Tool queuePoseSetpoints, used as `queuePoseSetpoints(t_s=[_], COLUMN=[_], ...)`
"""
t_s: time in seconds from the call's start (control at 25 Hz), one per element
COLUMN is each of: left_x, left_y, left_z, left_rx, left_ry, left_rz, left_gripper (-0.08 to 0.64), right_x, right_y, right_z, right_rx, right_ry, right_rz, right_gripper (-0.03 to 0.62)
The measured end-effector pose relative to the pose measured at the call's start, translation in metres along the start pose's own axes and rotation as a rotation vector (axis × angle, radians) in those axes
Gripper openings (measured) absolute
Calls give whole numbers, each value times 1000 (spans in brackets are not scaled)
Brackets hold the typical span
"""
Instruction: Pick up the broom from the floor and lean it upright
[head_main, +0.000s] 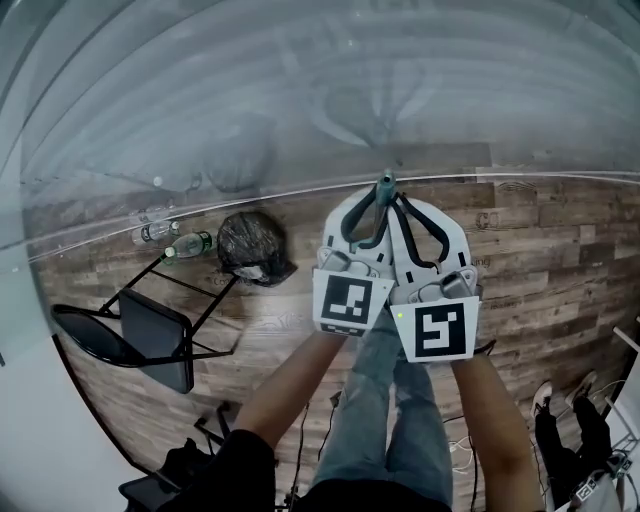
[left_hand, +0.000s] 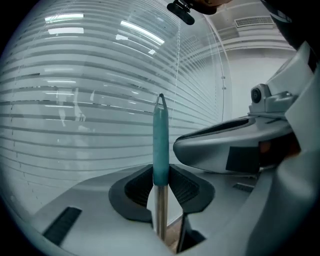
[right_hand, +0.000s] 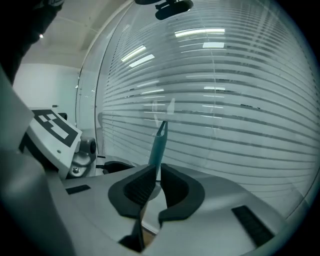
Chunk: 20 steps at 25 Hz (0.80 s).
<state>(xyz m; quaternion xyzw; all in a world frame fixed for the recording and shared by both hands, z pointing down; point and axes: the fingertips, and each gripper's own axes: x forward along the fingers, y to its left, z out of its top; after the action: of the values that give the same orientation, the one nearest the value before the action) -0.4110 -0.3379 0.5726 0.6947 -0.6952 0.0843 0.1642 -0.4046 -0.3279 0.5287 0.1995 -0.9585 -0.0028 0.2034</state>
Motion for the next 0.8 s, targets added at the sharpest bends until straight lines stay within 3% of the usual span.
queuePoseSetpoints(t_s=[0.8], left_x=[7], left_y=[12], left_z=[-1], left_rx=[1], left_ry=[15], left_rz=[4], left_gripper=[110], right_x=[14], right_y=[-3], right_z=[-1], right_rx=[2], right_ry=[11], right_rz=[-7], right_gripper=[40])
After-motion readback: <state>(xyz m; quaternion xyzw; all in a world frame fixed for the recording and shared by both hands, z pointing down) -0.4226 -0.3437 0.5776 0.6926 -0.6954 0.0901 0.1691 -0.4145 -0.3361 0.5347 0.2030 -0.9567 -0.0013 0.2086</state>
